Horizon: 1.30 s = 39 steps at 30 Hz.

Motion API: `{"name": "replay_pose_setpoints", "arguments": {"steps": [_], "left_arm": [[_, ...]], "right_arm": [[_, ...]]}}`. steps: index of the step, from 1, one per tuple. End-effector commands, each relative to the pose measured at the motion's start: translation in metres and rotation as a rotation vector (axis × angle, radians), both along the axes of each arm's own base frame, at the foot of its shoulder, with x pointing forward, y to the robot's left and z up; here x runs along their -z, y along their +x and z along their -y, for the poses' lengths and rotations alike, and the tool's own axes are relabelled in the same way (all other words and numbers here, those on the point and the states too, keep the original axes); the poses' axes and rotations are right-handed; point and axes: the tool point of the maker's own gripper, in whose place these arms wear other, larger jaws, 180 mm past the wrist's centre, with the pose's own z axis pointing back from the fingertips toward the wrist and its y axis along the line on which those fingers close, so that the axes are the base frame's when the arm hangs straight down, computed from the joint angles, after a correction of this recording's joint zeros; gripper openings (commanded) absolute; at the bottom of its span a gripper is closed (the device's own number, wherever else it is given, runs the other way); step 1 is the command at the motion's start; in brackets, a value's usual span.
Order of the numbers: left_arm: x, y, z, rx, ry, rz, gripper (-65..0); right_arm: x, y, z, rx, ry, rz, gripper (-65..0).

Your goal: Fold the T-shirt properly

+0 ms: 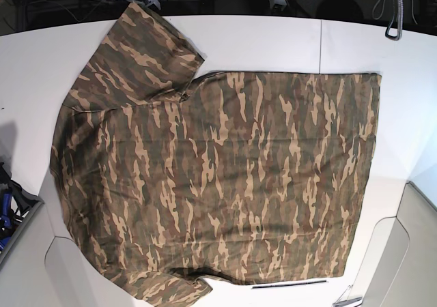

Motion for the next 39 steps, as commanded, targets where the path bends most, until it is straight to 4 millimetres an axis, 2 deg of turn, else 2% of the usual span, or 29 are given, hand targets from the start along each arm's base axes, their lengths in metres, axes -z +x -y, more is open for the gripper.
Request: {"name": "replay_pose_setpoints", "arguments": {"steps": [1, 7, 15, 29, 34, 39], "left_arm": [[-0.001, 0.0, 0.0, 0.001, -0.006, -0.007, -49.7], [-0.001, 0.0, 0.0, 0.001, -0.006, -0.007, -49.7], [0.001, 0.015, 0.003, -0.001, -0.01, 0.03, -49.8], [0.001, 0.013, 0.001, 0.013, -0.007, 0.027, -49.8], [0.0, 0.0, -0.003, 0.071, 0.0, 0.007, -49.8], [-0.001, -0.028, -0.005, 0.068, 0.0, -0.023, -49.8]], "right_arm": [[-0.001, 0.001, -0.001, 0.001, 0.013, 0.007, -59.9], [-0.001, 0.001, -0.001, 0.001, 0.012, 0.007, -59.9], [-0.001, 0.001, -0.001, 0.001, 0.013, 0.007, -59.9], [-0.001, 0.001, -0.001, 0.001, 0.013, 0.007, -59.9], [0.0, -0.003, -0.001, 0.001, 0.013, 0.0, -59.9], [-0.001, -0.025, -0.002, 0.001, 0.015, -0.029, -59.9]]}}
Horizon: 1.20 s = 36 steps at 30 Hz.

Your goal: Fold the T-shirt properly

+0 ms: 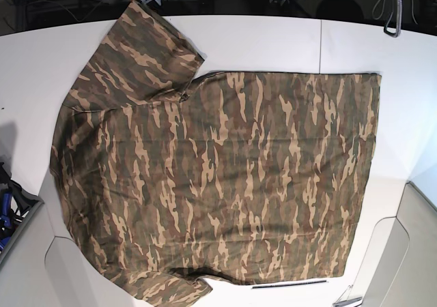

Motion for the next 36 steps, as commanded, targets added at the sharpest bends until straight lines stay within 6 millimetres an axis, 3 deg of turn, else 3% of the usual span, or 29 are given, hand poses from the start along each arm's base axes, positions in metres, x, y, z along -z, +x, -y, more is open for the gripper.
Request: {"name": "replay_pose_setpoints", "arguments": {"steps": [1, 8, 14, 25, 30, 36], "left_arm": [[-0.001, -0.005, -0.002, 0.002, -0.004, 0.0, -49.8], [-0.009, -0.024, -0.023, 0.023, -0.002, 0.042, -49.8], [-0.026, -0.039, -0.041, -0.041, -0.009, 0.098, -49.8], [-0.083, -0.054, -0.056, -0.295, -0.144, 0.211, -49.8], [-0.113, -0.065, -0.064, -0.341, -0.144, 0.218, -49.8], [-0.154, -0.051, -0.09, -0.346, -0.097, 0.303, -49.7]], "right_arm": [[-0.001, -0.007, -0.001, -0.002, 0.009, -0.008, -59.9], [-0.008, -0.052, 0.001, -0.008, 0.019, -0.038, -59.9], [-0.021, -0.073, 0.012, -0.017, 0.03, -0.017, -59.9], [-0.081, -0.115, 0.011, 0.116, 0.212, -0.009, -59.9], [-0.129, -0.115, 0.008, 0.216, 0.345, 0.027, -59.9], [-0.177, -0.08, 0.025, 0.311, 0.357, 0.159, -59.9]]}}
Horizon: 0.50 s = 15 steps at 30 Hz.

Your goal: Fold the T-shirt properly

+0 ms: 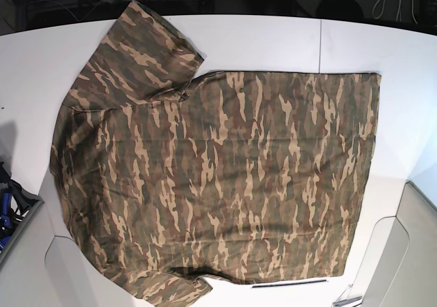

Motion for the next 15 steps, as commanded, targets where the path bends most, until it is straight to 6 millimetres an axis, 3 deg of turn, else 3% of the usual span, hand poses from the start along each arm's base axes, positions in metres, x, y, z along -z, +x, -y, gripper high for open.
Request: {"name": "replay_pose_setpoints", "arguments": {"steps": [1, 9, 15], "left_arm": [[-0.012, 0.003, -0.006, 0.006, 0.0, 0.026, -49.7], [-0.08, 0.073, -0.016, 0.051, -0.068, 0.235, -49.7], [-0.123, 0.118, -0.043, 0.023, -0.003, 0.395, -49.7]], "right_arm": [[-0.012, 0.002, 0.0, 0.009, 0.017, 0.013, -59.9], [-0.066, 0.061, 0.002, 0.112, 0.074, 0.089, -59.9], [-0.101, 0.113, 0.005, 0.153, 0.106, 0.252, -59.9]]}}
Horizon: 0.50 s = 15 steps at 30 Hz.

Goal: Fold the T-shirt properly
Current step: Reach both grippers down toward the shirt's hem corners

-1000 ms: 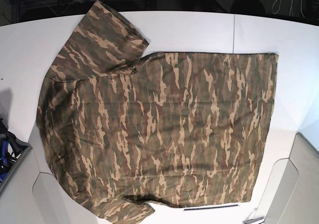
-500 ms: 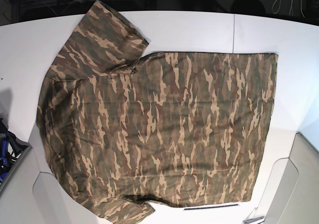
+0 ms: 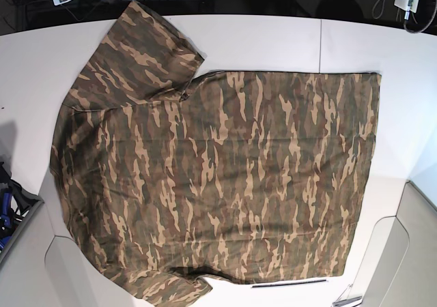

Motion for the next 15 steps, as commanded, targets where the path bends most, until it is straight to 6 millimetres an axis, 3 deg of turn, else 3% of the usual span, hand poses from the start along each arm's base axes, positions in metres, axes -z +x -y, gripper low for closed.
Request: {"name": "replay_pose_setpoints", "arguments": {"steps": [1, 5, 11, 15], "left_arm": [[-0.013, 0.007, -0.003, 0.01, 0.002, 0.04, -49.7], [-0.032, 0.024, -0.007, -0.001, 0.009, 0.116, -49.7], [-0.038, 0.039, -0.006, 0.001, 0.01, 0.166, -49.1], [-0.039, 0.049, -0.006, 0.001, 0.01, 0.195, -34.3]], "right_arm": [[-0.011, 0.009, 0.0, 0.007, 0.02, 0.04, -59.9], [-0.024, 0.037, 0.008, 0.043, 0.022, 0.122, -57.1], [-0.036, 0.079, 0.028, 0.177, 0.029, 0.222, -40.1], [-0.039, 0.096, 0.039, 0.279, 0.047, 0.239, -28.1]]}}
